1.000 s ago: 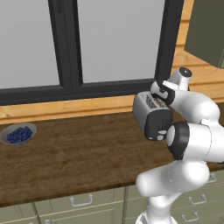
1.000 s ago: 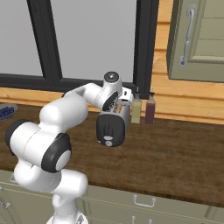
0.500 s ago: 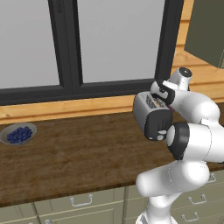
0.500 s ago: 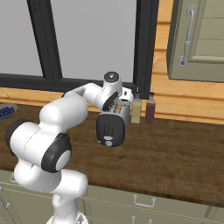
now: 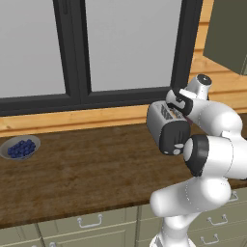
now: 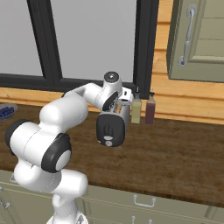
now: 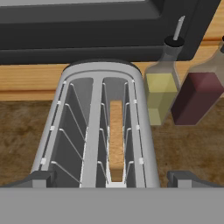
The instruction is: Start the toaster. Once the lever pops up, take the bread to the plate on the dining counter.
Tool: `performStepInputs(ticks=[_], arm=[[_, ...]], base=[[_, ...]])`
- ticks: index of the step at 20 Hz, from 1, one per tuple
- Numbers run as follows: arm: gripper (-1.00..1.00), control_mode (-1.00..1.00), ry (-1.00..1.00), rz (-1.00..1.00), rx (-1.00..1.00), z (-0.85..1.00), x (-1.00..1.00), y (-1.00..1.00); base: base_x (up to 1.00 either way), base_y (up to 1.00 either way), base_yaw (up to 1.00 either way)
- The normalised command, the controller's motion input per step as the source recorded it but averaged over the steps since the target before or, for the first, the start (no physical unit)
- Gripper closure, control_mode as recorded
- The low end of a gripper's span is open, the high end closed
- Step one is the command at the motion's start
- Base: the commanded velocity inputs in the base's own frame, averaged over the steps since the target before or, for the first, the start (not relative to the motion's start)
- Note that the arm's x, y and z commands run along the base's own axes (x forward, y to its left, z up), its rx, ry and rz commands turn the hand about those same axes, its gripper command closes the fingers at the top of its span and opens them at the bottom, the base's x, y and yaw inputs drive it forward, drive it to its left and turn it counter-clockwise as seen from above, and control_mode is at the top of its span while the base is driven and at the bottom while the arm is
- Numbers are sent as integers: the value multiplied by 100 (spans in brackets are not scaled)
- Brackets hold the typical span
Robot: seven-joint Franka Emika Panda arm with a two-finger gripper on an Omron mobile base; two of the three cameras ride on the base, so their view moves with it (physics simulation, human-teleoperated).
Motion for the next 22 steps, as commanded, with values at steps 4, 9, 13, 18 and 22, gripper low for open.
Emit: performStepInputs(ticks=[4,9,13,18,22], arm=[[-100,-100,0,0,0,0,0,0],[-100,-100,0,0,0,0,0,0],[-100,-100,0,0,0,0,0,0],[-100,-100,0,0,0,0,0,0],[-100,-100,0,0,0,0,0,0]], base=[[0,0,0],[0,0,0],[0,0,0],[0,0,0],[0,0,0]])
